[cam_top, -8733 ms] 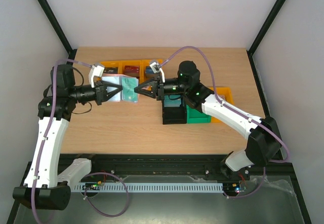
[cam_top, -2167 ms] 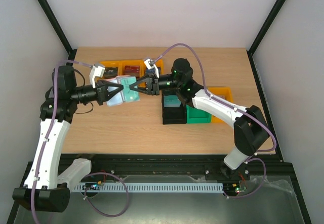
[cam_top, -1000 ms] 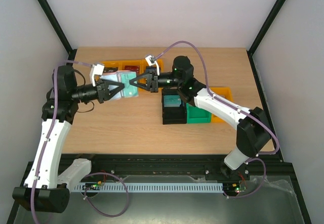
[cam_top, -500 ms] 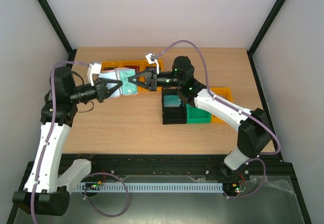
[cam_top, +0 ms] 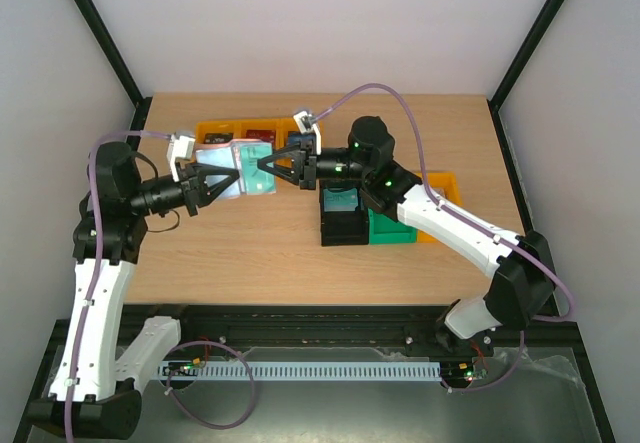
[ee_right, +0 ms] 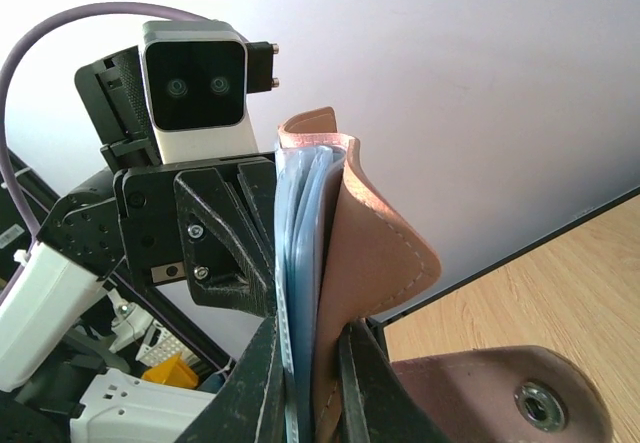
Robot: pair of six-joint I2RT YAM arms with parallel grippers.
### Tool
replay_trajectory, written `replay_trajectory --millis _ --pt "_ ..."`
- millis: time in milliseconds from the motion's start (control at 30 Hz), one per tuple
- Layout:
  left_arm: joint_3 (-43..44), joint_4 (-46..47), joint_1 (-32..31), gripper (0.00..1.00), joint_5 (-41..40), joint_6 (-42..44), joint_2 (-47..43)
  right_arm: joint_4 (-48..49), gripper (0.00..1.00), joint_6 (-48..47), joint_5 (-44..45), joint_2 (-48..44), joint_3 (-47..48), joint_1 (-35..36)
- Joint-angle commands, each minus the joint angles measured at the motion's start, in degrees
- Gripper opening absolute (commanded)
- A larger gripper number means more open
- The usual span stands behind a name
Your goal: Take the credit cards out of the card holder
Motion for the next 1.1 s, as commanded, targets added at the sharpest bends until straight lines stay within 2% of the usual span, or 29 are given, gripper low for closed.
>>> replay_trajectory --millis 0,100,267,333,433,467,600,700,833,900,933,967,1067 --pt "-0.53 -2.63 0.94 0.02 -1.33 1.64 0.09 2.02 0.02 -1.39 -2.3 -2.17 0.51 0.65" --pt "1.21 -6.59 1.72 0.02 -4.36 5.62 0.29 0.6 0.02 -2.58 -2.35 -2.54 1.16 0.64" --pt "4.79 -12.61 3.35 0.13 -9.88 11.01 0.91 -6.55 0.02 -7.52 -3.83 -3.55 3.46 0.6" --pt "5.33 -13.09 3.67 0.25 -11.04 11.72 0.83 -9.89 0.02 -9.87 -4.2 -4.34 4.29 0.59" --pt "4.73 -13.04 3.79 0.53 -10.96 12.85 0.66 -12.72 0.02 -12.13 -3.99 -5.54 4.42 0.58" --pt "4.33 -12.45 3.79 0.59 -10.07 12.88 0.5 -12.63 0.02 -12.18 -4.36 -5.74 4.19 0.64" --pt "1.13 -9.88 3.79 0.81 -2.61 12.6 -1.08 -10.62 0.02 -9.97 -7.15 -4.98 3.81 0.77" --pt "-0.48 -8.45 3.79 0.88 1.54 11.62 -1.7 -9.22 0.02 -9.13 -7.06 -3.85 3.71 1.7" --pt "-2.8 -5.64 3.79 0.85 3.6 9.22 -2.5 -5.62 0.02 -7.05 -7.83 -2.19 3.68 2.99" --pt "-3.78 -5.69 3.79 0.78 2.75 9.6 -3.23 -3.8 0.02 -6.19 -8.43 -1.61 3.49 3.73" --pt "-4.3 -6.06 3.79 0.71 3.32 10.16 -3.68 -3.45 0.02 -6.1 -8.65 -1.42 3.4 4.08" --pt "-5.08 -6.1 3.78 0.59 4.35 10.39 -4.16 -3.31 0.02 -6.27 -8.66 -1.35 3.19 4.23" --pt "-6.64 -5.88 3.79 0.11 5.37 10.04 -5.87 -3.03 0.08 -6.4 -8.56 -1.74 1.67 4.34"
